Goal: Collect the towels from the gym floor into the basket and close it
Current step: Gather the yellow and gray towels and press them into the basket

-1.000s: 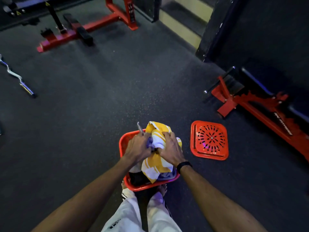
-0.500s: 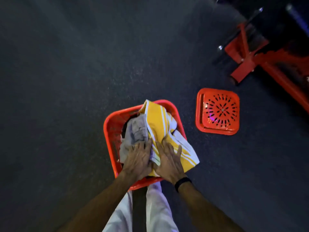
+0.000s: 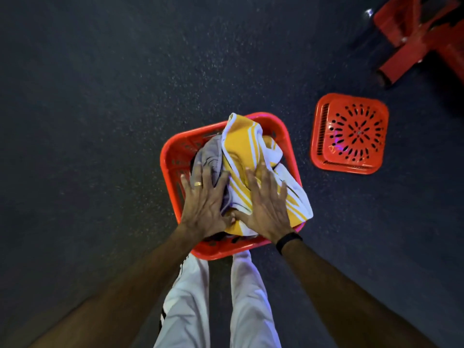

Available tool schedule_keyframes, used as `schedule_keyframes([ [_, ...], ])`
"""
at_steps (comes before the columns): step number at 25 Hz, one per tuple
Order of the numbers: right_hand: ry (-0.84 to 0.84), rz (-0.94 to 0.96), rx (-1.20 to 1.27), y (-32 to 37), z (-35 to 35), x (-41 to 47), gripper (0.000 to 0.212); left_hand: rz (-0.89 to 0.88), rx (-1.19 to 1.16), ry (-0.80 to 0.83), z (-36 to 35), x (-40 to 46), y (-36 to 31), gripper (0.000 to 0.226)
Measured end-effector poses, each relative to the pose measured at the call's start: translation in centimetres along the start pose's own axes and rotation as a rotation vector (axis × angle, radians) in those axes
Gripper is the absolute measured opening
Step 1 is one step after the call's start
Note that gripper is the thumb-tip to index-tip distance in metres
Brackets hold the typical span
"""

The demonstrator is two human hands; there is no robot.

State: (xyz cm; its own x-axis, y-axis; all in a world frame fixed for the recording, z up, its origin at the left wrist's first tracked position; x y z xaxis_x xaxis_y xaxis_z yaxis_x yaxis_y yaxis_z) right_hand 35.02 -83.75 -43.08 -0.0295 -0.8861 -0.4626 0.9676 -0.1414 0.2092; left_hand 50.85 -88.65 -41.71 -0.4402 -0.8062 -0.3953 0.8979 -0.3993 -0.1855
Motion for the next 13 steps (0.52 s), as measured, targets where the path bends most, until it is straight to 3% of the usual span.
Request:
schedule_keyframes([
  [4, -0.06, -0.032, -0.131, -0.9, 0.8, 1.6, 0.138, -0.043, 0.035, -0.045, 0.1, 2.0, 0.3, 0.138],
  [8, 0.035, -0.109, -0.158, -1.4, -2.9, 3.7, 0.142, -0.099, 0.125, 0.07, -3.9, 4.9, -1.3, 0.143],
  [13, 0.085, -0.125, -0.162, -3.6, -9.3, 6.4, 0.143, -0.048, 0.102, 0.177, -10.2, 7.5, -1.4, 0.151],
])
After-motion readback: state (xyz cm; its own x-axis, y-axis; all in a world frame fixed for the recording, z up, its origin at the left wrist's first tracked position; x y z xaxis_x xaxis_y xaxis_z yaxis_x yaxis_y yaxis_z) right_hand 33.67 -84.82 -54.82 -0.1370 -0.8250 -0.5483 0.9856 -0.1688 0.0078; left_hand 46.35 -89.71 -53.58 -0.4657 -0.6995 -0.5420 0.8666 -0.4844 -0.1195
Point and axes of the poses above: each hand's wrist, its own x-axis towards the middle knuckle, its own z-axis out of the back of the hand, y = z × x, the point moved 2 cm from there along x, towards the middle knuckle, and after that the axes turned 4 degrees about x, right-handed, at the moved point
